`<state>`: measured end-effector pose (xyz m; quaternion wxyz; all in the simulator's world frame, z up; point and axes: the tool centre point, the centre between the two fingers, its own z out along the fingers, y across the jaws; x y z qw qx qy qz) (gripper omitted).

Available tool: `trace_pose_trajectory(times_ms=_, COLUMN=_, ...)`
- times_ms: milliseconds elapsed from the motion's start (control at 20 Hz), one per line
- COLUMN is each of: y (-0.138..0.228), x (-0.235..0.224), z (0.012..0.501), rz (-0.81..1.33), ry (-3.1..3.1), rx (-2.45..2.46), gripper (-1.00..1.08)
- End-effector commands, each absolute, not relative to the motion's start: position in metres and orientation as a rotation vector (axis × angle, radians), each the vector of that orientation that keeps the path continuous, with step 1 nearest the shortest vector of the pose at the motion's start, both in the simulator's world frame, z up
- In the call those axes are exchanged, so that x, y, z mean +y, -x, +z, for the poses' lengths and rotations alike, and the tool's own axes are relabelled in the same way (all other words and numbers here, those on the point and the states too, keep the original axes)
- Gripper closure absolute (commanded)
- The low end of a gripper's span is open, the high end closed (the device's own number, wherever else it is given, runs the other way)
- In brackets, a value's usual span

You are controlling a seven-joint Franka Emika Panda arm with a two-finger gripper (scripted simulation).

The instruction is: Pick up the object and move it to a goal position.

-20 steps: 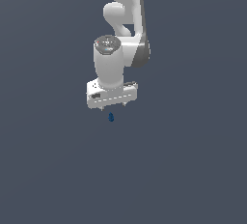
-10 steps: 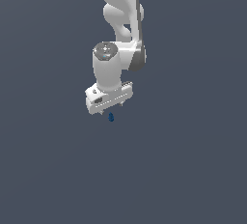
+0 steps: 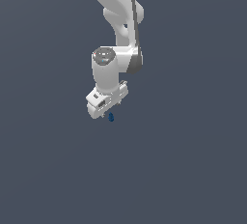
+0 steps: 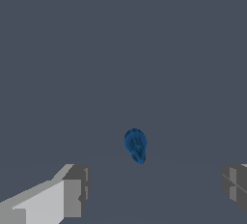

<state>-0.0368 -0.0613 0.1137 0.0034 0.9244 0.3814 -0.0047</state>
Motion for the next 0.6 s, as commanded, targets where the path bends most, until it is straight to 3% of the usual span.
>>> trace_pose_trajectory(times_ms=0, y=0.039, x=-0.063, z=0.109, rz=-0.012, ry=-2.858, rx=1.292, gripper=-0.92)
trace_pose_trajectory(times_ms=550, y=0.046, x=-0.066, z=0.095, rz=-0.002, ry=-2.729, rx=1.554, gripper=-0.92)
